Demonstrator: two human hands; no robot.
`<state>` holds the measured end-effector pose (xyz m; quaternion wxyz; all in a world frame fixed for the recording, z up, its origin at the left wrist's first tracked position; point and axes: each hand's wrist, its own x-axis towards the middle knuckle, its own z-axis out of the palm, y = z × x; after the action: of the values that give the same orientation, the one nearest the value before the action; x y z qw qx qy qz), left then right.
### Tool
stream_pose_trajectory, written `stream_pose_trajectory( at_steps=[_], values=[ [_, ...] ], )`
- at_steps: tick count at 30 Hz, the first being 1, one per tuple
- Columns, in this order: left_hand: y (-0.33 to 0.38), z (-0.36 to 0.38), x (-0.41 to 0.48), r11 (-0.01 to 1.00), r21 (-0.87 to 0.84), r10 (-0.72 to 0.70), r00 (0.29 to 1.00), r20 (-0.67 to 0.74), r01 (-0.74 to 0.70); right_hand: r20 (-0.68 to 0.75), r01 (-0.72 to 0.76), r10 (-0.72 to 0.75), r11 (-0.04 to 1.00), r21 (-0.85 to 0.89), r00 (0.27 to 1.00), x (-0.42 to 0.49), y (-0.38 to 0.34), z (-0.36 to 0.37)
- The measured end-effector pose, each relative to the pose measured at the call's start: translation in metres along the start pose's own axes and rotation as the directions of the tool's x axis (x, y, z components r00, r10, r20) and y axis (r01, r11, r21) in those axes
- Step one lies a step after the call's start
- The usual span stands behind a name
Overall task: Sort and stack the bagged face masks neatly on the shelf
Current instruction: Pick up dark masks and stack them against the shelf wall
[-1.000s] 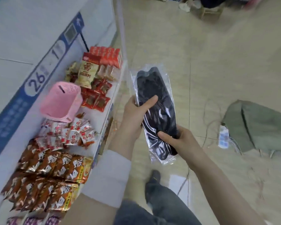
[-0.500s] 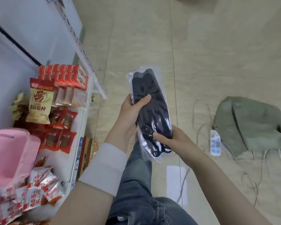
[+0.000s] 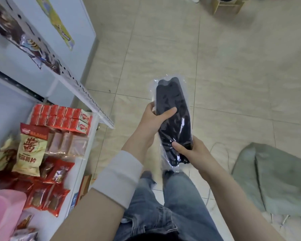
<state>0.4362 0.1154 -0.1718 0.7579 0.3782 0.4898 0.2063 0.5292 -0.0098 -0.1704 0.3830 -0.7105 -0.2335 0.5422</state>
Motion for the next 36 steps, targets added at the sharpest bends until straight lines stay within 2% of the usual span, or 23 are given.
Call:
stream_pose_trajectory(
  at_steps=[7, 12, 17, 22, 26, 31, 36],
  values=[
    [0.064, 0.037, 0.11, 0.997, -0.059, 0.049, 0.995, -0.087, -0.054, 0.127, 0.046, -0.037, 0.997, -0.068, 0.991, 0.123, -0.066, -0.068],
    [0.112, 0.045, 0.163, 0.976, -0.203, 0.026, 0.972, -0.234, -0.075, 0.284, 0.11, -0.056, 0.978, -0.177, 0.957, 0.204, -0.126, -0.095],
    [0.141, 0.011, 0.176, 0.927, -0.328, 0.025, 0.904, -0.427, -0.181, 0.52, 0.18, -0.017, 0.948, -0.263, 0.854, 0.254, -0.183, -0.07],
    [0.145, -0.025, 0.16, 0.847, -0.431, 0.026, 0.833, -0.552, -0.312, 0.663, 0.235, 0.047, 0.914, -0.33, 0.747, 0.273, -0.213, -0.029],
    [0.128, -0.043, 0.124, 0.761, -0.457, 0.021, 0.721, -0.692, -0.461, 0.773, 0.336, 0.126, 0.849, -0.409, 0.622, 0.266, -0.217, 0.003],
    [0.08, -0.039, 0.061, 0.67, -0.405, -0.043, 0.511, -0.858, -0.623, 0.859, 0.5, 0.264, 0.723, -0.477, 0.439, 0.239, -0.197, 0.039],
    [0.017, -0.019, -0.005, 0.59, -0.346, -0.18, 0.298, -0.937, -0.73, 0.89, 0.625, 0.384, 0.64, -0.448, 0.245, 0.195, -0.158, 0.066]
  ],
)
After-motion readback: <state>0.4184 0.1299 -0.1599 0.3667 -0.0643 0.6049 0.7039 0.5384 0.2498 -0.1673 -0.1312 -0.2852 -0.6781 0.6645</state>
